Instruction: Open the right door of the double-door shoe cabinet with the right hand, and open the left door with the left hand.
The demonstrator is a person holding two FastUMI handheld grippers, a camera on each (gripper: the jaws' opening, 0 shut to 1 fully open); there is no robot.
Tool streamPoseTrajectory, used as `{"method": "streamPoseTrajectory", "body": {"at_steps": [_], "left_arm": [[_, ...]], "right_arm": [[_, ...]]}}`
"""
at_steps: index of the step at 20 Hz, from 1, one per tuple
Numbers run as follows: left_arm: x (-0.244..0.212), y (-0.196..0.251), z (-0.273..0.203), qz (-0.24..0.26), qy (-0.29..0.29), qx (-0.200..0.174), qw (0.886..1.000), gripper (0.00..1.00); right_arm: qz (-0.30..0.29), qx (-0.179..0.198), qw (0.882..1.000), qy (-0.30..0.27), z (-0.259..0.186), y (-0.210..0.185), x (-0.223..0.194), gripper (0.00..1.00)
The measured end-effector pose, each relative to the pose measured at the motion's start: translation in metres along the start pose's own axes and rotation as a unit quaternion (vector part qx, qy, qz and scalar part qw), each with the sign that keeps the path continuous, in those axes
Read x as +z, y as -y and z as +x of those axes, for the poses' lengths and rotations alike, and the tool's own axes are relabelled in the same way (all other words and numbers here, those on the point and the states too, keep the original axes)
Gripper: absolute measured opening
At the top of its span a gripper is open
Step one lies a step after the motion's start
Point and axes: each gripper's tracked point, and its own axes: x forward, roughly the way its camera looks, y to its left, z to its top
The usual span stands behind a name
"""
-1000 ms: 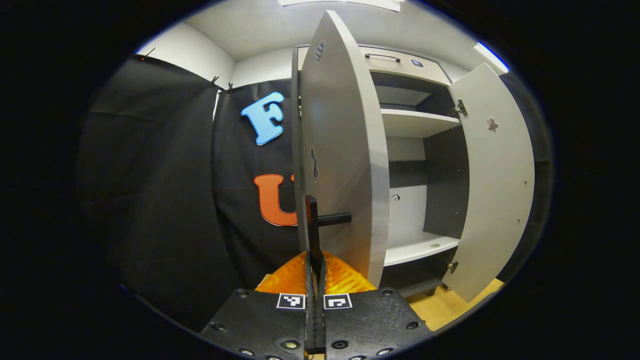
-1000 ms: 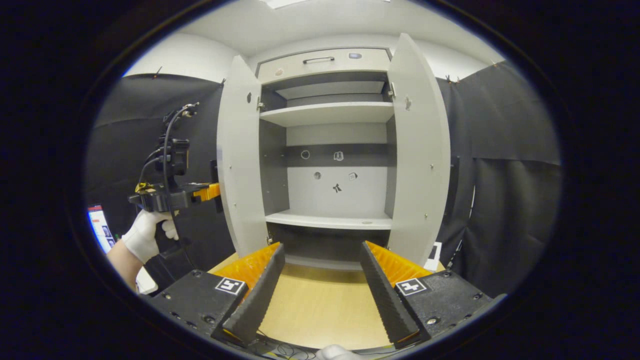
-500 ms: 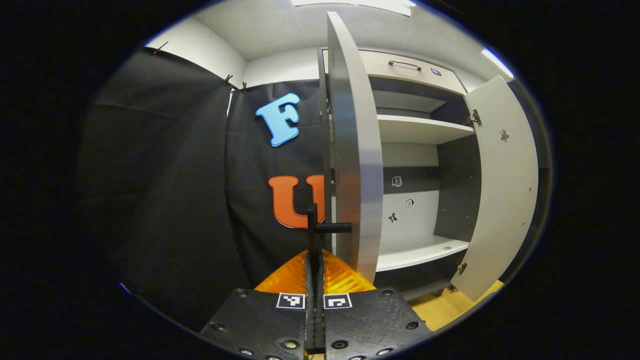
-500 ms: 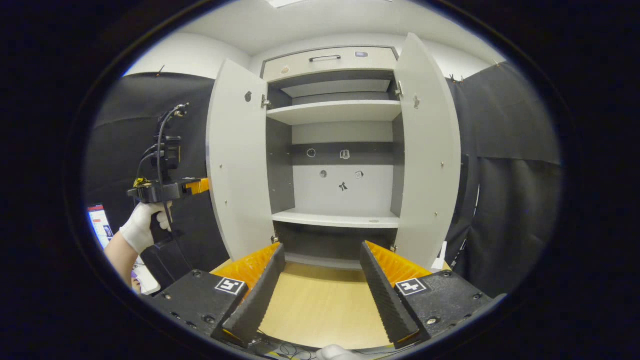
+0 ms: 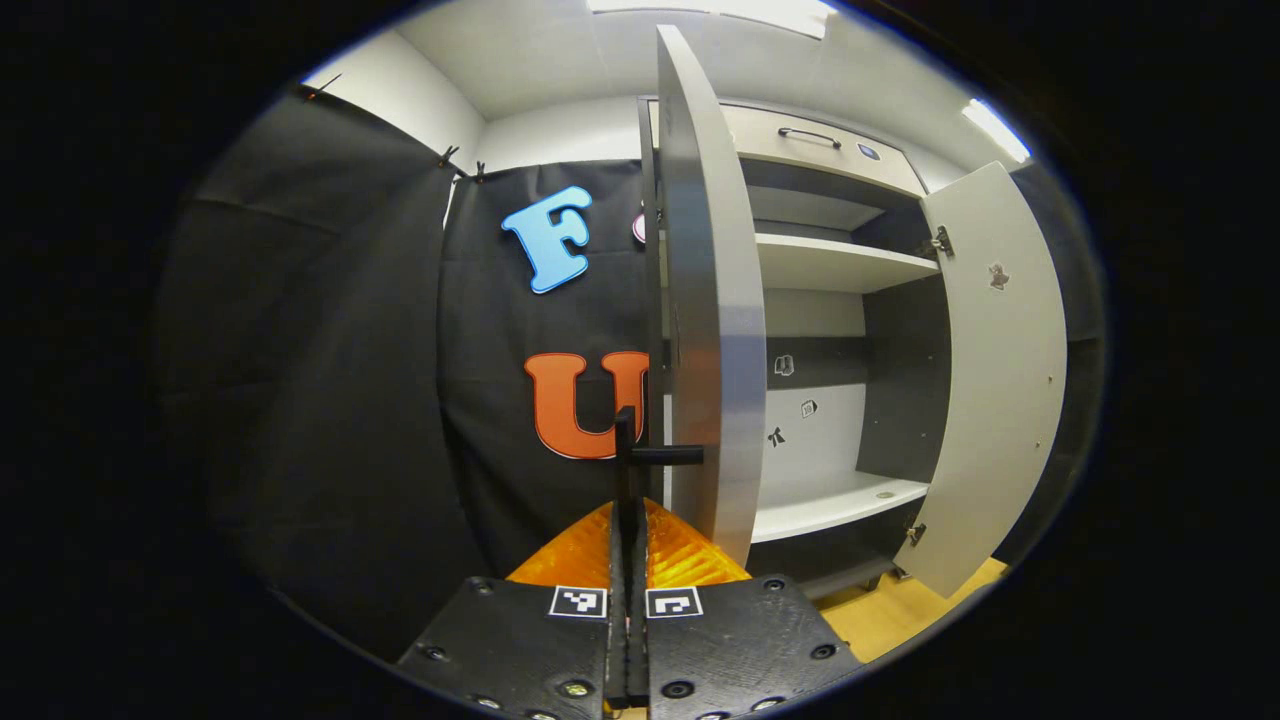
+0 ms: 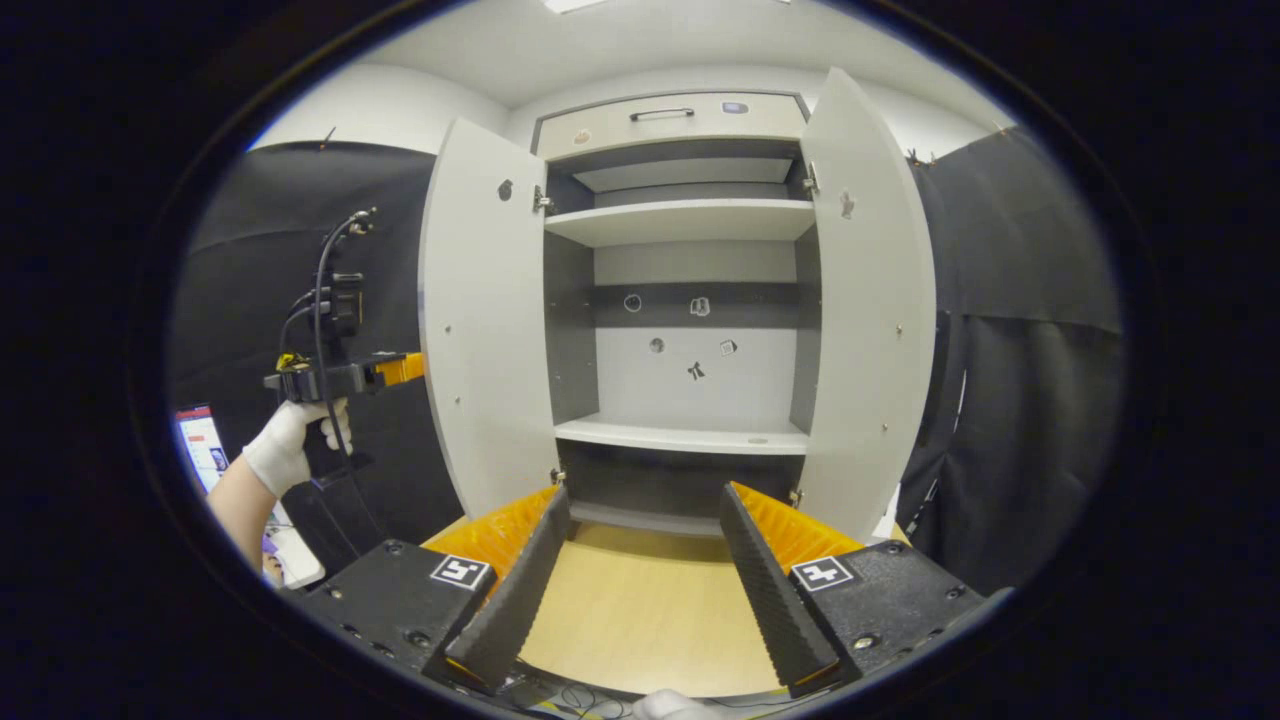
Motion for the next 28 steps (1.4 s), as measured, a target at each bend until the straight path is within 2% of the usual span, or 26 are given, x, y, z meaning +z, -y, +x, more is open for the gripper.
{"method": "streamPoseTrajectory", "body": {"at_steps": [4,5,6,9,10,11,12,13,17,21,28], "left_arm": [[-0.002,-0.008,-0.002,0.008,-0.006,0.010,1.000,0.02],[-0.003,-0.014,-0.003,0.006,-0.007,0.017,1.000,0.13],[-0.002,-0.020,-0.004,0.003,-0.006,0.025,1.000,0.08],[-0.005,-0.034,-0.008,-0.019,-0.006,0.038,0.999,0.67],[-0.004,-0.034,-0.009,-0.019,-0.006,0.036,0.999,0.74],[-0.004,-0.038,-0.012,-0.010,-0.005,0.045,0.999,0.93],[-0.003,-0.039,-0.015,0.000,-0.003,0.044,0.999,0.80],[-0.004,-0.037,-0.019,0.009,-0.003,0.043,0.999,0.95],[-0.006,-0.033,-0.035,0.034,-0.014,0.042,0.998,0.94],[0.014,-0.020,-0.059,0.032,-0.003,0.043,0.999,0.94],[0.052,0.037,-0.090,0.040,0.013,0.025,0.999,0.94]], "right_arm": [[-0.001,-0.001,1.000,-0.002,0.000,0.000,-0.001,0.95],[-0.001,-0.002,1.000,-0.002,0.000,0.000,-0.002,0.95],[-0.001,-0.002,1.000,-0.002,0.000,0.001,-0.002,0.95],[-0.002,-0.005,1.000,-0.001,0.002,0.001,-0.001,0.94],[-0.001,-0.005,1.000,-0.001,0.003,0.002,-0.001,0.95],[0.000,-0.005,1.000,-0.001,0.004,0.002,-0.002,0.95],[0.002,-0.005,1.000,-0.002,0.004,0.002,-0.002,0.94],[0.002,-0.004,1.000,-0.003,0.005,0.002,-0.002,0.95],[0.002,-0.005,1.000,0.003,0.011,0.003,0.004,0.95],[0.002,-0.011,1.000,0.006,0.012,0.010,0.007,0.95],[0.006,-0.034,0.999,0.015,0.014,0.029,0.016,0.94]]}}
